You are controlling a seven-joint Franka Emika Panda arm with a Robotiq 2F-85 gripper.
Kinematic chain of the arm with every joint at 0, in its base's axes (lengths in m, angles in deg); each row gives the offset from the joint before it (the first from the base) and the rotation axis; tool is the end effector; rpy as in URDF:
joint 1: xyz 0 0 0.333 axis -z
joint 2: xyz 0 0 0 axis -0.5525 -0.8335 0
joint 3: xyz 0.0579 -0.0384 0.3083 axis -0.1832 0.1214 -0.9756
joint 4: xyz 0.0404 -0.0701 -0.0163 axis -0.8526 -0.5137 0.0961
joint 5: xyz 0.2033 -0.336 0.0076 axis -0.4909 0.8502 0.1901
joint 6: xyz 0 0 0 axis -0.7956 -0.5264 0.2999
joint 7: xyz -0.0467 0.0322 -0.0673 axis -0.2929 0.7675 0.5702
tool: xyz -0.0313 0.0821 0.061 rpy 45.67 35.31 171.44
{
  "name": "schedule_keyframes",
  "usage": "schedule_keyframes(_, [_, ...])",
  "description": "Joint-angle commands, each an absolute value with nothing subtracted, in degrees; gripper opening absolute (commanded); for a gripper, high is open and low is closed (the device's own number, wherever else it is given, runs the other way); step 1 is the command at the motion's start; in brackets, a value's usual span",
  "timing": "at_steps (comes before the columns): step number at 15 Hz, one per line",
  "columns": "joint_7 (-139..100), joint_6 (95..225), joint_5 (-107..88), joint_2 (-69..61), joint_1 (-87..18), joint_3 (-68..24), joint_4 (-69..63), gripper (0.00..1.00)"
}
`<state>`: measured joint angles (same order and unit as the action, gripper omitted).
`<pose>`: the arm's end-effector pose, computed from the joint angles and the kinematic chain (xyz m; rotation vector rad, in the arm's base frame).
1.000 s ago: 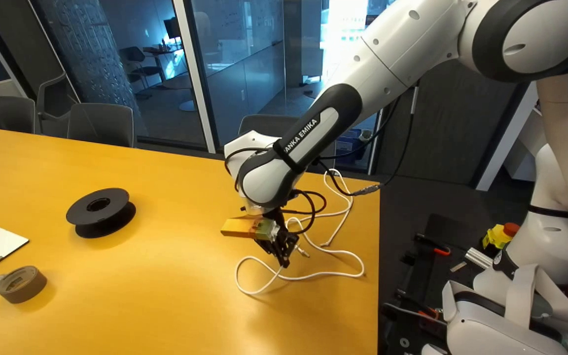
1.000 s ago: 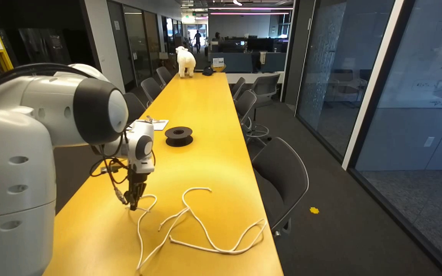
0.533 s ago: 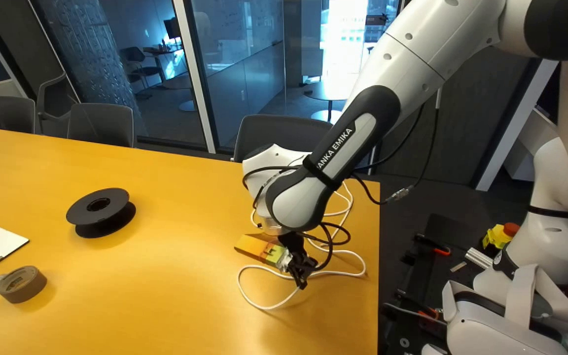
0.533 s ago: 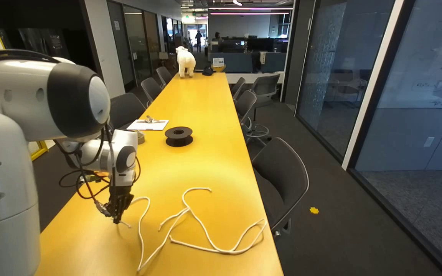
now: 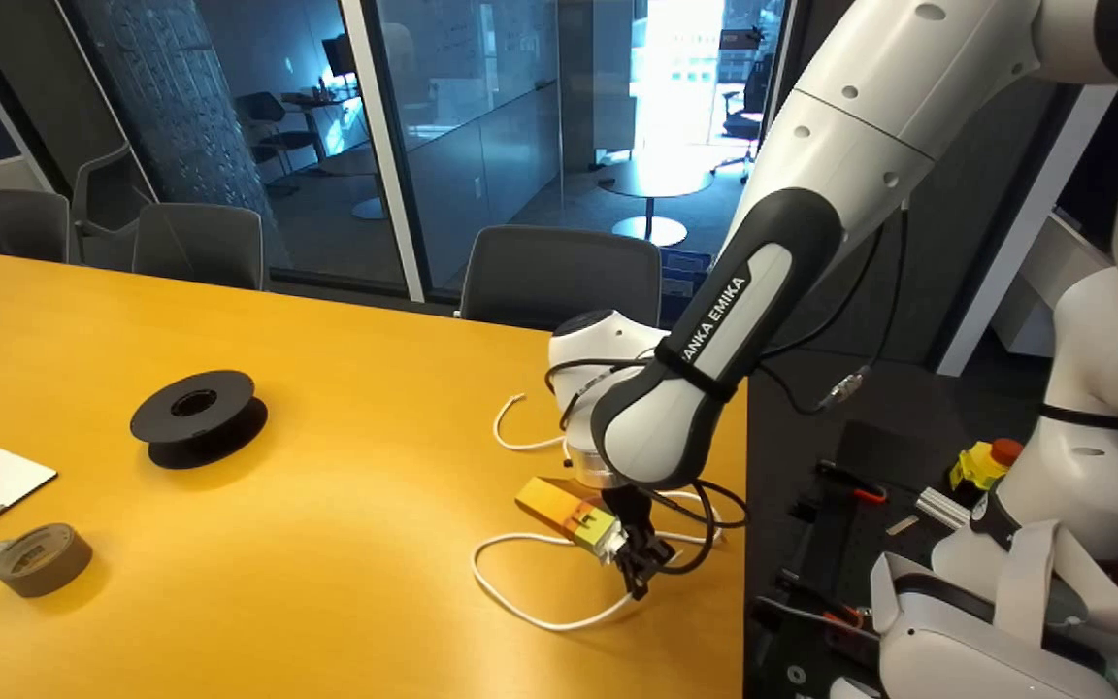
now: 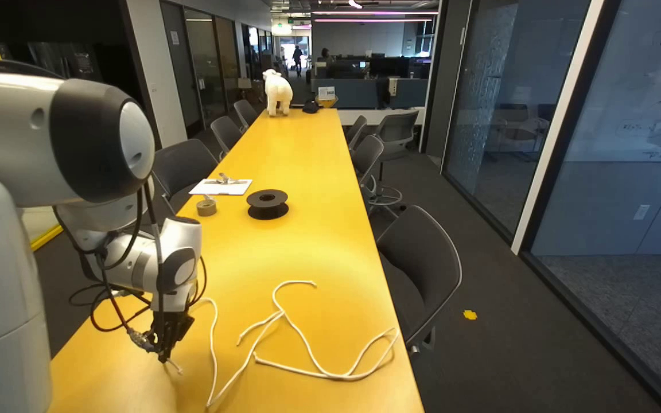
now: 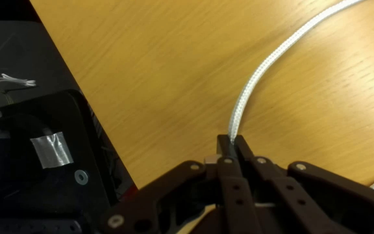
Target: Untangle the rope on the table.
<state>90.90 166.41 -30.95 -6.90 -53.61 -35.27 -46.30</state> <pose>0.4144 0.2383 0.1648 1.8588 -2.2827 -0.4351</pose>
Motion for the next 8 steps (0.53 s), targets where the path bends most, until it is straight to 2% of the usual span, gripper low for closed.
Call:
schedule_keyframes(1, [86.09,170.44,-35.87,-4.39,-50.25,-37.67,-51.04,0.05])
schedule_keyframes(8, [78.48,170.46,-41.16,-4.74,-47.48,-38.82,-52.59,0.06])
